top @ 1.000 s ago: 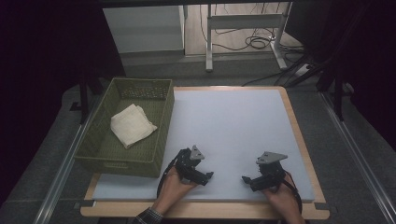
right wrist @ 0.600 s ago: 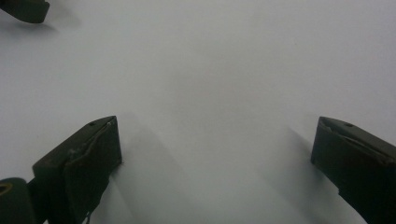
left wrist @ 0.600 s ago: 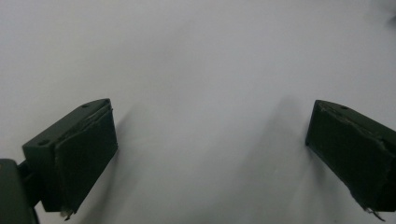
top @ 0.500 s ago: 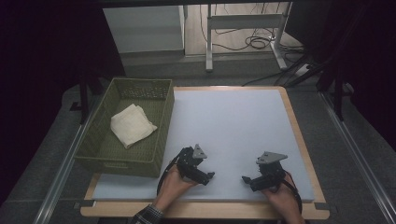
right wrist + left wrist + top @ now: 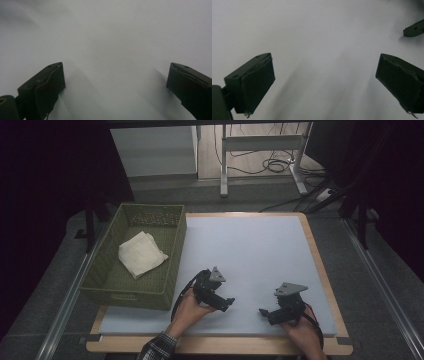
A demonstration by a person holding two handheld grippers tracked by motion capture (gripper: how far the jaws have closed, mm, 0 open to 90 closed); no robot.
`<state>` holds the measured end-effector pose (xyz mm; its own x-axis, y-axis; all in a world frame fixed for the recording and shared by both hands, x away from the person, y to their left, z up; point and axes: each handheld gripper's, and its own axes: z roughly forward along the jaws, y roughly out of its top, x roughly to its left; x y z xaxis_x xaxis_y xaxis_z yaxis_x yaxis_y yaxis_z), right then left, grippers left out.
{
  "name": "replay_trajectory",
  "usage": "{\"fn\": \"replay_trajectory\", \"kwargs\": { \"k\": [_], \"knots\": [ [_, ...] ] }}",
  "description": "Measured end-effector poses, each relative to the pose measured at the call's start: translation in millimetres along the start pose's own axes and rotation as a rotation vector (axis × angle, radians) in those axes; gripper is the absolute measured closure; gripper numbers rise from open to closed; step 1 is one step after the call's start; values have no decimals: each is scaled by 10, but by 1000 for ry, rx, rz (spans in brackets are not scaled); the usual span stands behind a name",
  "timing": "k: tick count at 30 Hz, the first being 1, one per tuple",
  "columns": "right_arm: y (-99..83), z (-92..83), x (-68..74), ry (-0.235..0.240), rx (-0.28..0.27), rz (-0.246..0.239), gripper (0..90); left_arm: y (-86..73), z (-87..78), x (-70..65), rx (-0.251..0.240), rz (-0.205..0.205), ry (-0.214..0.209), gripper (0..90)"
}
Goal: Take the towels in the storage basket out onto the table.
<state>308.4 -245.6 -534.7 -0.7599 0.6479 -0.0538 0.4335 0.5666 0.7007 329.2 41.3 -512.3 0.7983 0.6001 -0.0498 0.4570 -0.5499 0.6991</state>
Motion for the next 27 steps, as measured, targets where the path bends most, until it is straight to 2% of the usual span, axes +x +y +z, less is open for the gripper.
{"fn": "replay_trajectory", "kwargs": {
  "k": [13, 27],
  "knots": [
    [0, 0, -3, 1, 1, -2, 20, 270, -31, 78, 12, 3, -26, 11],
    [0, 0, -5, 2, 1, -2, 20, 606, -207, 155, 68, 53, 15, 10]
  ]
}}
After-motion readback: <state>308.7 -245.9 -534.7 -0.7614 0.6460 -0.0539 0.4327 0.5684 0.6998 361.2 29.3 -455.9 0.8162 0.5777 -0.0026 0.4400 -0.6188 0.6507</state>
